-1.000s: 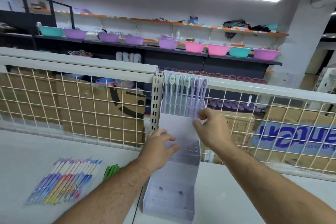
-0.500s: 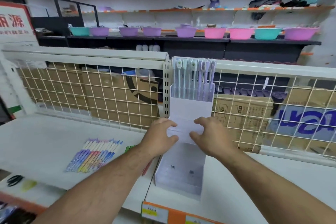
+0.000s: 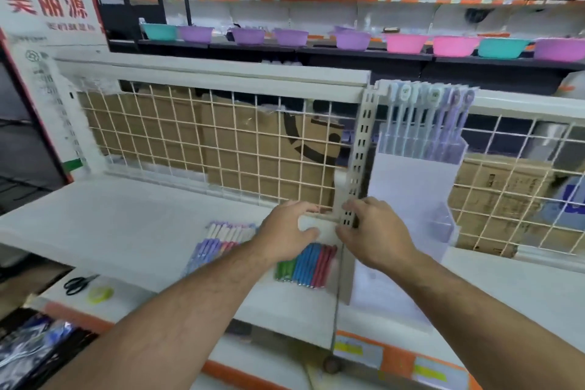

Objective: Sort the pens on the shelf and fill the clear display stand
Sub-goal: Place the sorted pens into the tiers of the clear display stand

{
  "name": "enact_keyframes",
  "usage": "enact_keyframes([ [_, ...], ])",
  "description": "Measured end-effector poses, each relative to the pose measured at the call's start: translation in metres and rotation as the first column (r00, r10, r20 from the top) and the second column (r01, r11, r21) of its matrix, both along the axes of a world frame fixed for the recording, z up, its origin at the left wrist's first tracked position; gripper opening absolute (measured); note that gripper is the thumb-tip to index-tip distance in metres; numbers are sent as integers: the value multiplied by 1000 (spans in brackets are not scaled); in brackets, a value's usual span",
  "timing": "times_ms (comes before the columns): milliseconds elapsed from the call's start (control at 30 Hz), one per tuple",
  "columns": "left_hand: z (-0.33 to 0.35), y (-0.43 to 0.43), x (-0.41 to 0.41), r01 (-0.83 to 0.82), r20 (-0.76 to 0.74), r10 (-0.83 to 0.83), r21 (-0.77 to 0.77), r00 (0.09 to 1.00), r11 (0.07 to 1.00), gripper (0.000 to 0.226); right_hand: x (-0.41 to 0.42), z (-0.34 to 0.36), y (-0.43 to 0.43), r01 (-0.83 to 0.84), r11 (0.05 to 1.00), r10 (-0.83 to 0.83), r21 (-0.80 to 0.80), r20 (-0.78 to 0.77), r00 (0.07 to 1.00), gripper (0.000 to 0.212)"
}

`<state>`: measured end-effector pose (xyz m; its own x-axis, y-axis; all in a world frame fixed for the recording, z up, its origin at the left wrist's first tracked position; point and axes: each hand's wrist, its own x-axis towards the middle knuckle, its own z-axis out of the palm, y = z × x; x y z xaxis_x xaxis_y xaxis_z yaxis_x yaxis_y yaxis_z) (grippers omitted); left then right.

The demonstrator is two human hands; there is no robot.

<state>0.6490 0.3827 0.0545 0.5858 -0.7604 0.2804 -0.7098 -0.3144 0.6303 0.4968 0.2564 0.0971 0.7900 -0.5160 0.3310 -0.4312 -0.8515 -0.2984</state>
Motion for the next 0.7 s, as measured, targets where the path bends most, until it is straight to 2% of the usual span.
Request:
enact_keyframes([
  [133, -13, 53, 47, -6, 6, 6, 31, 1000, 999, 43, 41, -23, 49, -5, 998, 5, 61, -12, 1000, 47],
  [400, -48, 146, 123, -28, -101, 44, 157, 994, 987, 45, 108, -69, 128, -8, 978, 22, 208, -62, 998, 50],
  [700, -84, 173, 166, -171, -269, 227, 217, 936, 961, 44, 152, -92, 167, 9, 964, 2, 266, -40, 999, 45],
])
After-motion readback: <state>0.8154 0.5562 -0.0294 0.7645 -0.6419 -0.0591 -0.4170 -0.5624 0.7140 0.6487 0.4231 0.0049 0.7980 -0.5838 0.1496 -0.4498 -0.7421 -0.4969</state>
